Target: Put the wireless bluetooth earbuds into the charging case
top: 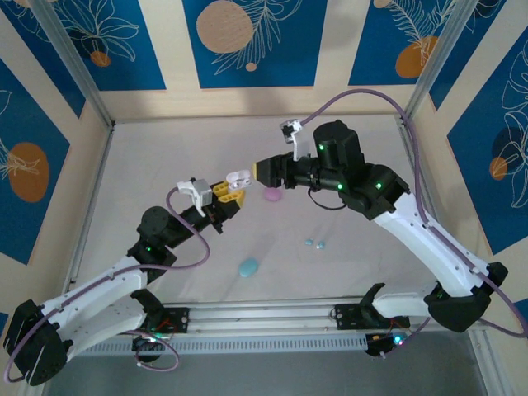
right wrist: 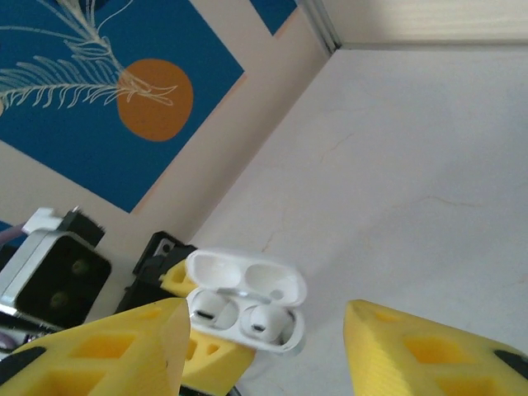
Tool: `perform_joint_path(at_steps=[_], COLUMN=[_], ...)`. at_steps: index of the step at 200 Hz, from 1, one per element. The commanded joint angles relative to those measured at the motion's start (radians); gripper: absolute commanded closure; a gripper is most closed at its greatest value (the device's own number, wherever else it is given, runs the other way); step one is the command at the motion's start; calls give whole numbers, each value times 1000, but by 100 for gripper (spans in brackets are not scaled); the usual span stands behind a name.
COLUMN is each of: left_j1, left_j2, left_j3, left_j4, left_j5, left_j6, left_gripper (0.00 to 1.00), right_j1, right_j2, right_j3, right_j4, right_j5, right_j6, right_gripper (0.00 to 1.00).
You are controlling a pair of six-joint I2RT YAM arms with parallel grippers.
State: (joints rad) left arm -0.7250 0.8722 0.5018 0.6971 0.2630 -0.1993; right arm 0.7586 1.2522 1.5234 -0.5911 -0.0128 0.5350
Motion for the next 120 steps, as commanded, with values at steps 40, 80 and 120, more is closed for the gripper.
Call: perform_joint_path(at_steps=[40,80,120], left_j1=[-6,-6,-7], left_j2=[-12,-11,-12], left_j3=[25,32,29], left_j4=[27,26,26], left_j5=[131,137,96], left_j6=[50,57,49], left_gripper=[79,79,78], right_j1=[-102,-103,-110], right_j2=[167,272,257], right_j3=[153,264,241], right_j4=[-159,-289,-291], right_j5=[-228,-322,-447], right_j6=[70,-1,-45], right_gripper=[46,46,50])
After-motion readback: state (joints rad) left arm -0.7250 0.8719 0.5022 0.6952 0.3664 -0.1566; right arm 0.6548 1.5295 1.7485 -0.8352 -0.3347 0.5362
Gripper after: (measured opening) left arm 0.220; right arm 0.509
